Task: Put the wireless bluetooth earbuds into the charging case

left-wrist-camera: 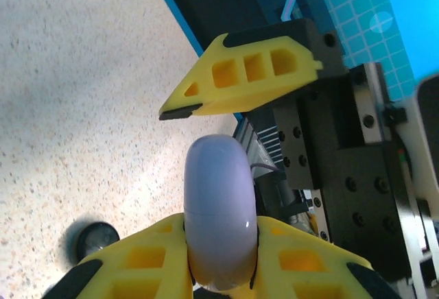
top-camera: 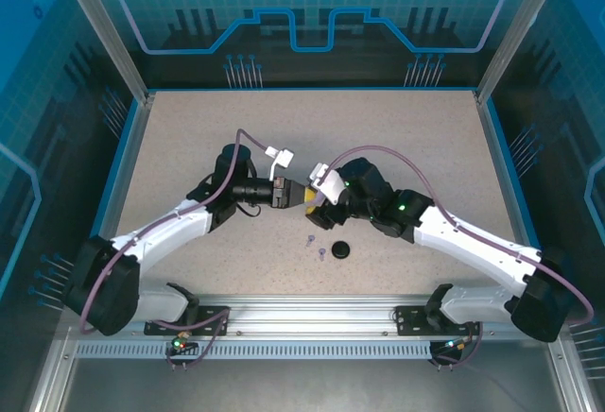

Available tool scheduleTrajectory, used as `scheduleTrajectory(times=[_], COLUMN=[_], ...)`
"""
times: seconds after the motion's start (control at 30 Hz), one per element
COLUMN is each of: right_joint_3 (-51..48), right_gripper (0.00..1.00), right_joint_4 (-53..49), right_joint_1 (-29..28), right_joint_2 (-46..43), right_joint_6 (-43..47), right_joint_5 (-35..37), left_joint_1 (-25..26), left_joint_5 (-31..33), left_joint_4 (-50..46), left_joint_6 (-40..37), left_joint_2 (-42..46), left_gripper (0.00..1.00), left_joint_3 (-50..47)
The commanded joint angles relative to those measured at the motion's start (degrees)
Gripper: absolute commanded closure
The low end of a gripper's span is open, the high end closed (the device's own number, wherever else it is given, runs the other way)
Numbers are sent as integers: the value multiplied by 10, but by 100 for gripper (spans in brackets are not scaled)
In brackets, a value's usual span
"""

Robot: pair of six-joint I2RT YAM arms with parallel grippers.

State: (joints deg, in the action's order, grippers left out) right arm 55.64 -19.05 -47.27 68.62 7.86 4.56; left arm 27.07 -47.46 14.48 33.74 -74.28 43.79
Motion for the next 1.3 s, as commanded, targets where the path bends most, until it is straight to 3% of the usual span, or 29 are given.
scheduleTrajectory(times=[0.0,0.13,0.37,0.53,0.83,1.27], right_joint_3=[5,-34,-68,-55,-56,44], right_gripper=[10,1,0,0,0,0], right_joint_4=[-6,33,91,119,198,164], right_joint_1=[32,99,173,174,158,120], right_joint_2=[-67,-148,-225,-200,-194,-115], right_joint_6=[-33,-85,-190,-235,-249,-190], right_joint_5=[-59,-165,-259,-317,-334,-336], left_joint_1=[3,3,27,46,55,67], left_joint_5=[58,112,175,194,197,185], left_joint_4=[21,66,118,155,306,309], left_joint_6=[-49,-79,-162,-218,-239,-240], left_joint_2=[40,79,149,183,194,197], left_gripper=[79,80,81,82,88,88], left_joint_3=[-10,-42,-81,-93,-135,-118])
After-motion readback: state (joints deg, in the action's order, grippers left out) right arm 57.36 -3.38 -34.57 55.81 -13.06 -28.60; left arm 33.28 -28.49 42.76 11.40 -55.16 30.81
